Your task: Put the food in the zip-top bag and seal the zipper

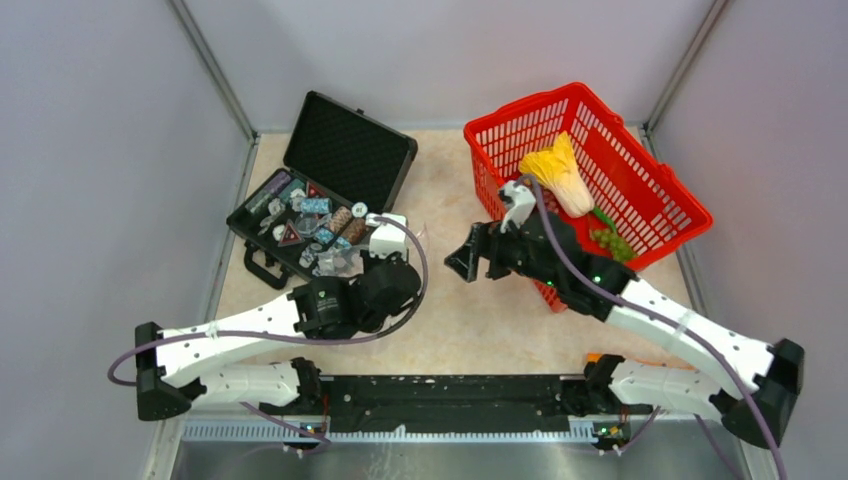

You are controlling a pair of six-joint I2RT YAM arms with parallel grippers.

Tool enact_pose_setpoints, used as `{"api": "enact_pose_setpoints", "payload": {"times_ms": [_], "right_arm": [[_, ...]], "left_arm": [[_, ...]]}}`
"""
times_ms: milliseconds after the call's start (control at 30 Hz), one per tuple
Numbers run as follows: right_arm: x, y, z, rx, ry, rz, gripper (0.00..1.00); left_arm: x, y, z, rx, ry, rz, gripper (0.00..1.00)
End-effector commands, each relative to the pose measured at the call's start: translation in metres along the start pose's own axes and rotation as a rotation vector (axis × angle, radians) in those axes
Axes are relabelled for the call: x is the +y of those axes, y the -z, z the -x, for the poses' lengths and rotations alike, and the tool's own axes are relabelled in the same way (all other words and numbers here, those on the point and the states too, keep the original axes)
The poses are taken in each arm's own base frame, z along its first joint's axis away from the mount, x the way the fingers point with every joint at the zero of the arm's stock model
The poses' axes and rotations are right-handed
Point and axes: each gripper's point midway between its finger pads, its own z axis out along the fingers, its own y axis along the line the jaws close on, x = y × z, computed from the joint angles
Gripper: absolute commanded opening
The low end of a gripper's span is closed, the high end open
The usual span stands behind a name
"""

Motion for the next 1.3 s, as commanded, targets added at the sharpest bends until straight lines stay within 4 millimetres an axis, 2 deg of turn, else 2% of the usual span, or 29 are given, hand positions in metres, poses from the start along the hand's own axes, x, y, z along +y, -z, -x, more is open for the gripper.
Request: {"api": "enact_pose_setpoints", "payload": {"times_ms": [0,133,333,433,533,567,600,700,767,833,1033,1167,1267], "right_arm": [[0.026,-0.026,0.010,0.036,-0.074,0.067,0.86],[0.014,-0.060,0.005,0.071,-0.107,-0.023,0.84],[0.027,-0.087,0.010,0.067,-0.125,0.031,0.79],[0.023,-0.100,0.005,0.109,-0.109,0.017,0.78],[0.016,-0.111,-0.002,0.153,-0.104,0.016,0.69],[0.014,-0.113,-0.004,0.166,-0.104,0.020,0.62],[0.011,-0.115,-0.006,0.174,-0.104,0.015,0.57],[0.007,-0.113,-0.003,0.176,-0.090,0.003,0.57],[0.005,-0.107,0.005,0.155,-0.077,-0.002,0.61],[0.005,-0.099,0.018,0.120,-0.076,-0.006,0.71],[0.007,-0.083,0.047,0.009,-0.093,0.009,0.74],[0.004,-0.088,0.047,0.002,-0.115,0.005,0.73],[0.003,-0.097,0.036,0.053,-0.110,0.009,0.73]], "left_arm": [[-0.007,-0.007,0.035,-0.062,-0.020,-0.014,0.00],[-0.010,-0.013,0.044,-0.079,-0.022,-0.032,0.00],[-0.016,-0.018,0.044,-0.082,-0.026,-0.072,0.00],[-0.018,-0.021,0.040,-0.079,-0.022,-0.080,0.00],[-0.018,-0.023,0.039,-0.079,-0.011,-0.074,0.00],[-0.018,-0.024,0.039,-0.079,-0.009,-0.070,0.00],[-0.018,-0.025,0.039,-0.081,-0.007,-0.065,0.00],[-0.015,-0.028,0.040,-0.080,-0.018,-0.044,0.00],[-0.012,-0.030,0.039,-0.076,-0.033,-0.028,0.00],[-0.010,-0.032,0.039,-0.073,-0.045,-0.014,0.00],[-0.012,-0.033,0.035,-0.057,-0.056,-0.027,0.00],[-0.014,-0.032,0.035,-0.056,-0.055,-0.043,0.00],[-0.015,-0.032,0.037,-0.063,-0.046,-0.048,0.00]]}}
